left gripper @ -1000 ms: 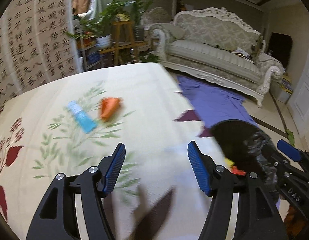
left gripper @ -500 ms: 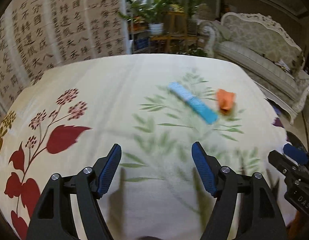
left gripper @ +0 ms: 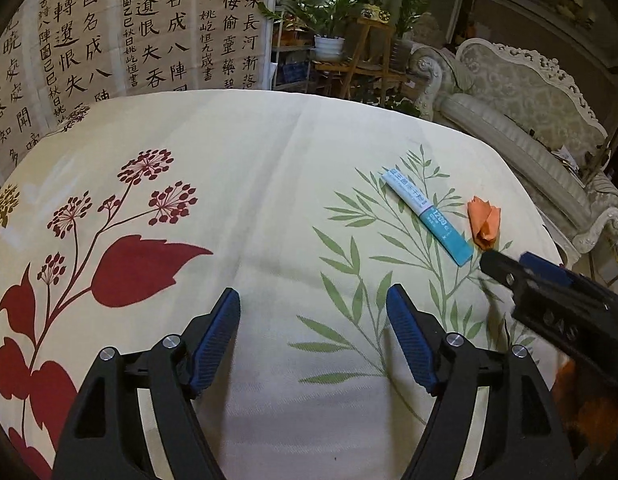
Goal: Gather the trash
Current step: 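Move both tools back to the bed and grasp the orange paper with the right tool, then grasp the blue-white tube with the left tool while the right tool holds the orange paper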
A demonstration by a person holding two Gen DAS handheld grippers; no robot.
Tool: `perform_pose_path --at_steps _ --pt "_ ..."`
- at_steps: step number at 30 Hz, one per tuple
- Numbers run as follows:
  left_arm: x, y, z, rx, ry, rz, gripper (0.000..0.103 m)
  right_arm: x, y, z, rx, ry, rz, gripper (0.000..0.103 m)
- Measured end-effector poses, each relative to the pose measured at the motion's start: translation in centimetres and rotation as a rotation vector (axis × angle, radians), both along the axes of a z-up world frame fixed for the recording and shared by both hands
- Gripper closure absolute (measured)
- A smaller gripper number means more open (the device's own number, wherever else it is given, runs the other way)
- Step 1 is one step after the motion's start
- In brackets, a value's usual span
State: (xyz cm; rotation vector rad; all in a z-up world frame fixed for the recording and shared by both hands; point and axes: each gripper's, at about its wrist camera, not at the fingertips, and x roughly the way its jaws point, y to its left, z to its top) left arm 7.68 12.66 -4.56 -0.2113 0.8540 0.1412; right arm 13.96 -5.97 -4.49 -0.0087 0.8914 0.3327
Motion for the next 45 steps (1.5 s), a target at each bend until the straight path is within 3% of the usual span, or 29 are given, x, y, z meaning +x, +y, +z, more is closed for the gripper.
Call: perform_pose_path --at_steps 7,12,14,15,22,32,45 --pt "0.7 0.6 0.0 -0.007 -0.007 -0.002 0.028 2.1 0.5 0.1 0.027 0.006 -0.027 0.045" --pt "0.9 0.6 0.0 -0.001 -0.005 -0.009 0.027 2.6 0.5 0.1 0.019 -0.001 -0.035 0.063" --pt "0.9 0.6 0.0 0.000 -0.004 -0.008 0.027 2.6 0.4 0.0 0.024 -0.002 -0.037 0.080" --pt "0.9 0.6 0.0 0.002 -0.004 -0.009 0.027 2.6 0.2 0.0 0.033 0.000 -0.035 0.083" --pt "1.9 0.2 -0.1 0.017 0.004 -0.020 0.027 2.8 -0.4 0.0 0.058 0.002 -0.013 0.085" --pt "3.9 -1.6 0.0 0.038 0.008 -0.049 0.027 2.7 -2.0 0.1 -0.017 -0.024 -0.006 0.086" --pt "6.4 -4.2 0.0 0.045 0.008 -0.071 0.027 2.3 -3.5 0.0 -0.018 -0.021 0.021 0.085"
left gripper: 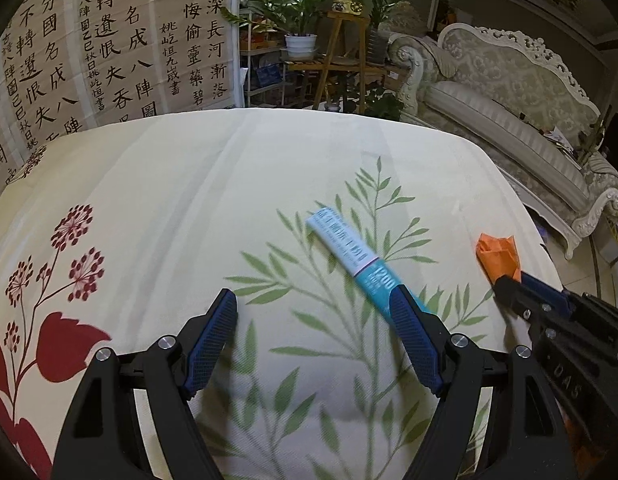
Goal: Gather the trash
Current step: 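Grasp the blue-white tube with the left tool while the right tool holds the orange paper, then carry the tube and orange paper over the bin and open both tools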
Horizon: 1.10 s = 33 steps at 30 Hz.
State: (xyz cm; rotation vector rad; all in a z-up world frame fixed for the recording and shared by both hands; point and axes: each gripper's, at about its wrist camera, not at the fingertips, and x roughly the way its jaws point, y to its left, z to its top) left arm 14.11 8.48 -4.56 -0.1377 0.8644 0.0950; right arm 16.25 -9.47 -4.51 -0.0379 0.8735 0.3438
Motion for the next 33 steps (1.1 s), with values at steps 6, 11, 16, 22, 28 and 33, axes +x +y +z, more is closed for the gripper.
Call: perform_pose_path --at_steps 6,11,16,22,28,33 --pt "1.1 -0.8 -0.2 -0.004 0.011 0.000 0.027 0.1 -0.1 -0.1 0.011 0.006 0.003 0.085" --pt "1.8 -1.2 -0.3 0.025 0.025 0.007 0.027 0.2 -0.2 -0.1 0.019 0.009 0.003 0.085" --pt "1.7 -1.5 -0.4 0.076 0.040 -0.001 0.032 0.1 -0.3 -0.1 0.016 0.007 0.003 0.085" --pt "0.8 -0.8 -0.3 0.093 0.028 -0.015 0.052 0.0 -0.2 -0.2 0.007 0.003 0.003 0.085" --pt "-0.1 0.7 -0.1 0.081 0.013 -0.025 0.084 -0.3 0.0 -0.2 -0.010 -0.003 0.004 0.085" --pt "-0.8 1.8 0.0 0.028 0.004 -0.038 0.098 -0.6 0.2 -0.1 -0.009 -0.004 0.005 0.085"
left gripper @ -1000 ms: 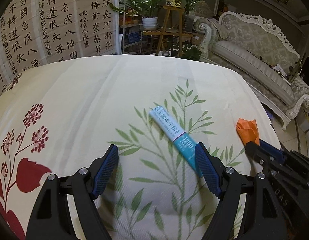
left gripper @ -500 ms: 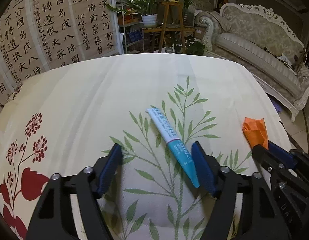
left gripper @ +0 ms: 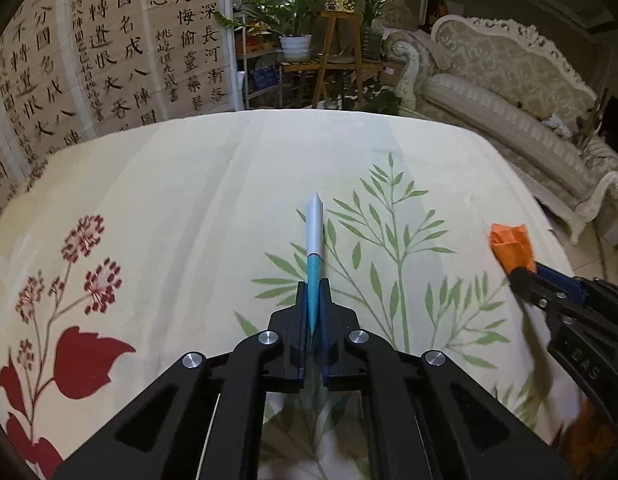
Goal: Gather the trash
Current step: 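Carry the tube and orange paper over the bin and open both tools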
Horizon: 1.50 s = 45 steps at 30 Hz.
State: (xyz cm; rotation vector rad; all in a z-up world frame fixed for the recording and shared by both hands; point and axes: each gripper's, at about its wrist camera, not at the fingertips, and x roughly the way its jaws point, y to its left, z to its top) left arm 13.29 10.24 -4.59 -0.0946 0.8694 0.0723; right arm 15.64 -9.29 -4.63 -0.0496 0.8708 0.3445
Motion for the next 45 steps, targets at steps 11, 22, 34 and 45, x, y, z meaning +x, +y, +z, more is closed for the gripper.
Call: perform_pose_path --at_steps 11,22,34,45 --pt "-2.5 0.2 0.3 -0.013 -0.020 -0.011 0.099 -2.4 0.3 0.1 -0.007 -0.011 0.002 0.085" --pt "-5.9 -0.2 0.8 -0.006 -0.050 -0.021 0.099 -6.7 -0.2 0.2 -0.002 -0.020 0.001 0.085" --pt "-9.8 -2.4 1.2 -0.004 -0.104 -0.050 0.099 -11.5 -2.3 0.9 0.027 -0.059 -0.037 0.085" --pt "-12.9 -5.5 2.6 -0.013 -0.173 -0.116 0.099 -15.2 -5.8 1.5 0.035 -0.088 -0.106 0.085"
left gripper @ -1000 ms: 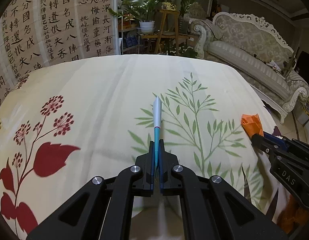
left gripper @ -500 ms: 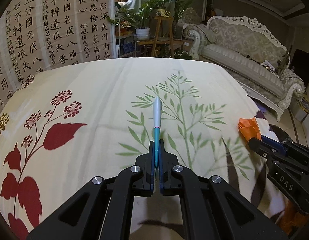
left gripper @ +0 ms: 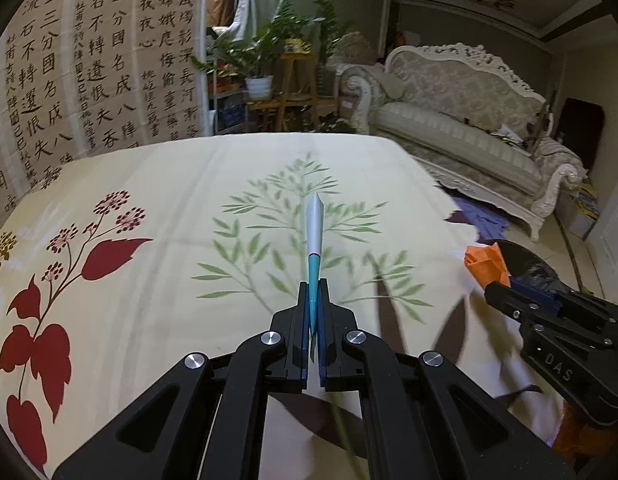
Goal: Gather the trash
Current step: 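Carry the tube and orange paper over the bin and open both tools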
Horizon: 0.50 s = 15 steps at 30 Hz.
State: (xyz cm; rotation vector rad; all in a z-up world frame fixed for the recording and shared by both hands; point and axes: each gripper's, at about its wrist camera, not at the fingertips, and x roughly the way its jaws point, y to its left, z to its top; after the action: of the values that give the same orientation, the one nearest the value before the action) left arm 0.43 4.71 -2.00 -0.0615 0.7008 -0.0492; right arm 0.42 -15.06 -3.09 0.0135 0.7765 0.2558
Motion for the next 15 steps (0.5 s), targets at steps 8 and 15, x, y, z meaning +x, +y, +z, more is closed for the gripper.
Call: perform_pose_path --at_steps 8,15 --pt "-0.5 -4.0 0.8 -0.011 -0.040 -0.093 0.099 -1.3 -4.4 0.8 -0.014 -0.037 -0.102 0.085" --pt "0.4 -8.7 1.5 -0.008 -0.070 -0.188 0.099 -1.6 -9.5 1.1 -0.045 -0.075 -0.238 0.085"
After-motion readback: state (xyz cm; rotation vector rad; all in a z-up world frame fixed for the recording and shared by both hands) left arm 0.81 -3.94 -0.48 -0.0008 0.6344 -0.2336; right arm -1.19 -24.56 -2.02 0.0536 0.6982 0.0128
